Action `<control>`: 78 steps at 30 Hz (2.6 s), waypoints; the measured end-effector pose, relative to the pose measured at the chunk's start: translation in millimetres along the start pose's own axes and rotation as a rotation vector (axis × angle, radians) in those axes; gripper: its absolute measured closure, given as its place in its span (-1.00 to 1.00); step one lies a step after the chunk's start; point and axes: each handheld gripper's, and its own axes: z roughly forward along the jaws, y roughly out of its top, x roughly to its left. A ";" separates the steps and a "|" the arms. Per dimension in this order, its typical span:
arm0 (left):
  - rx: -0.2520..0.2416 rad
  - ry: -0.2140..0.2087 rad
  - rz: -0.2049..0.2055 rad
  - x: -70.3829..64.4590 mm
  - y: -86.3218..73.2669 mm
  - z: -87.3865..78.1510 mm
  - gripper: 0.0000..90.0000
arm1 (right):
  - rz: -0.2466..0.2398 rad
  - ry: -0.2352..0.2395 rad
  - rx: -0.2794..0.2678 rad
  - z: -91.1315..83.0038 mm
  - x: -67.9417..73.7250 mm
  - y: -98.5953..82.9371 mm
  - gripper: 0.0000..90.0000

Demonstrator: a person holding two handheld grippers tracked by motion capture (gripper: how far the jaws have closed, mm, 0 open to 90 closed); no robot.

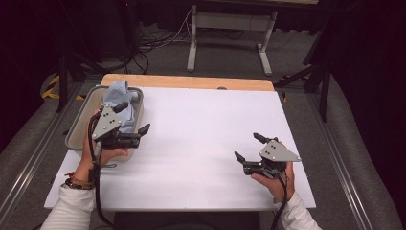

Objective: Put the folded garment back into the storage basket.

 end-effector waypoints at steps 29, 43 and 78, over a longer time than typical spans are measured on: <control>-0.055 -0.077 0.045 -28.8 -2.9 -9.1 -0.87 | -0.006 0.021 -0.013 -8.3 14.5 -1.4 -0.71; -0.029 -0.154 0.092 -55.5 -16.0 -6.0 -0.91 | -0.016 0.037 -0.017 -8.2 20.2 -1.7 -0.71; 0.168 -0.190 0.047 -78.5 -91.3 -3.1 -0.89 | -0.052 0.054 -0.010 -7.1 40.2 -28.1 -0.72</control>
